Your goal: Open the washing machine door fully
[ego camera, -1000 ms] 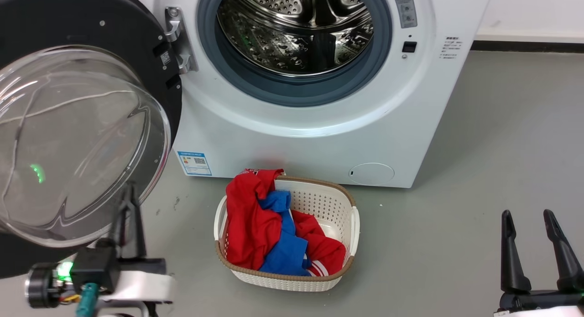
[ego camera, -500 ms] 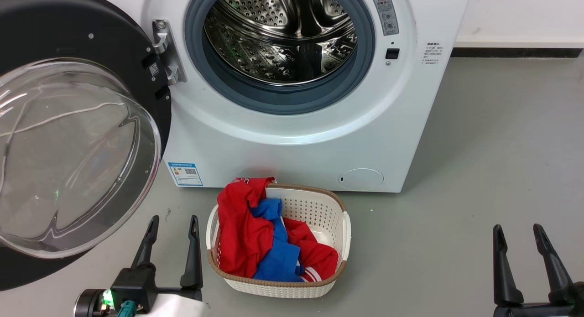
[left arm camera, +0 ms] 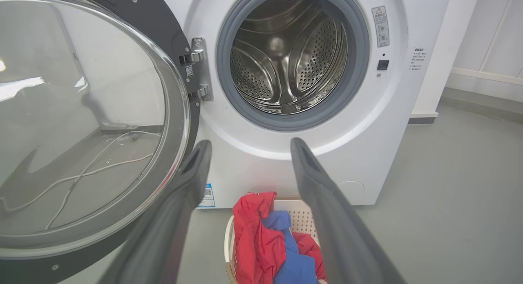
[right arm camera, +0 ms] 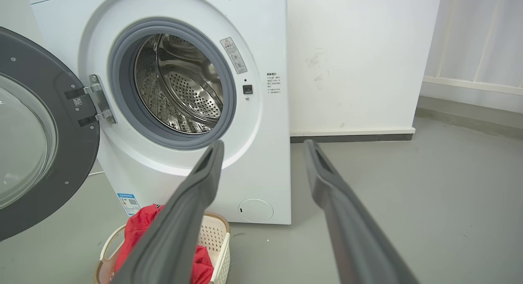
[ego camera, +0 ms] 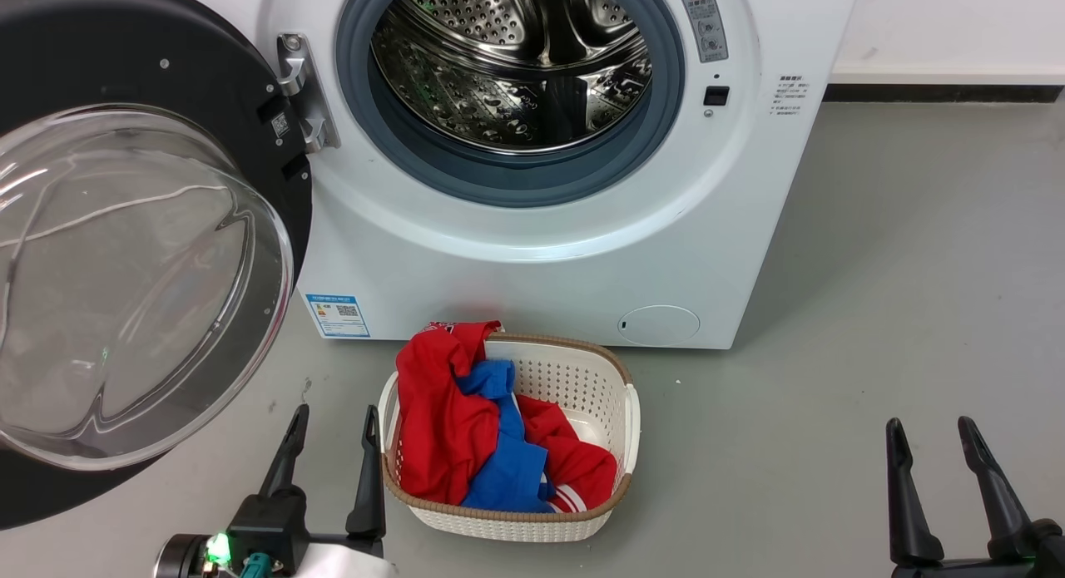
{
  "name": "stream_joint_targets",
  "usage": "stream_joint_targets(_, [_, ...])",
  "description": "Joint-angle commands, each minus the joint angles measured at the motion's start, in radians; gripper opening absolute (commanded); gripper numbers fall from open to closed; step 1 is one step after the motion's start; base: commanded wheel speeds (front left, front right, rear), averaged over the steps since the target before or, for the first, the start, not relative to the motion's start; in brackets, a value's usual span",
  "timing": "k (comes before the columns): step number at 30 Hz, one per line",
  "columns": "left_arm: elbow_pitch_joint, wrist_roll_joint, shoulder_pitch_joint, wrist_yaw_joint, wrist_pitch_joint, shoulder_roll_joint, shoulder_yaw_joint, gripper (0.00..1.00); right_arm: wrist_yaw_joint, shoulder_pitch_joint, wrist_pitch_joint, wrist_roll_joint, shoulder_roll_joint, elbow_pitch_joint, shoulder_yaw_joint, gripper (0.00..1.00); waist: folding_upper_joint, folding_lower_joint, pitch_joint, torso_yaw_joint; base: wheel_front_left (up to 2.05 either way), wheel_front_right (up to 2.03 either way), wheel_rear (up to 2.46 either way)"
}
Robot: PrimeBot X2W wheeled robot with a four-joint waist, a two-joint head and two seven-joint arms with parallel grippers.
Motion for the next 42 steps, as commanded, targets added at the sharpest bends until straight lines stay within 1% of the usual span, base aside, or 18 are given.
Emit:
stream_joint_targets(1, [0.003,0.005,0.009,0.003,-0.002,0.0,-0.001,1.0,0.0,0.007,-0.002,-0.001,0.002,0.001,0.001,1.0,-0.0001,0.0,0.0,-0.001,0.0,0.0,0.0])
stream_joint_targets(10, [0.016,0.012,0.011,0.014,-0.002,-0.001,0.002,1.0,0.0,0.005,-0.002,-0.001,0.002,0.001,-0.002,1.0,-0.0001,0.0,-0.003,-0.003,0.0,0.0,0.0])
stream_joint_targets(11, [0.017,0.007,0.007,0.01,0.0,0.0,0.002,0.0,0.0,0.0,0.0,0.001,0.0,0.003,-0.002,0.0,-0.0001,0.0,-0.003,-0.003,0.0,0.0,0.0])
stream_joint_targets(15, [0.057,0.005,0.023,0.009,0.002,-0.001,0.001,0.0,0.0,0.001,0.004,0.003,0.001,0.043,0.001,0.0,-0.0001,0.0,-0.003,-0.003,0.0,0.0,0.0])
stream_joint_targets(16, [0.062,-0.009,0.023,0.007,0.006,-0.001,0.001,0.0,0.0,0.0,0.006,0.017,0.0,0.048,0.003,0.0,-0.0001,0.0,-0.003,-0.004,0.0,0.0,0.0])
stream_joint_targets(31, [0.085,-0.323,-0.019,-0.024,0.075,0.004,0.031,0.0,0.0,-0.066,0.061,0.329,-0.018,0.106,0.019,0.0,-0.0001,0.0,-0.004,-0.006,0.0,0.0,0.0])
stream_joint_targets(38, [0.095,-0.45,-0.036,-0.037,0.104,0.006,0.043,0.0,0.0,-0.092,0.086,0.454,-0.023,0.13,0.024,0.0,-0.0001,0.0,-0.005,-0.007,0.0,0.0,0.0])
stream_joint_targets(39, [0.095,-0.45,-0.036,-0.037,0.104,0.006,0.043,0.0,0.0,-0.092,0.086,0.454,-0.023,0.13,0.024,0.0,-0.0001,0.0,-0.005,-0.007,0.0,0.0,0.0])
stream_joint_targets(42, [0.098,-0.502,-0.043,-0.042,0.115,0.007,0.049,0.0,0.0,-0.103,0.096,0.504,-0.025,0.14,0.025,0.0,-0.0001,0.0,-0.005,-0.007,0.0,0.0,0.0])
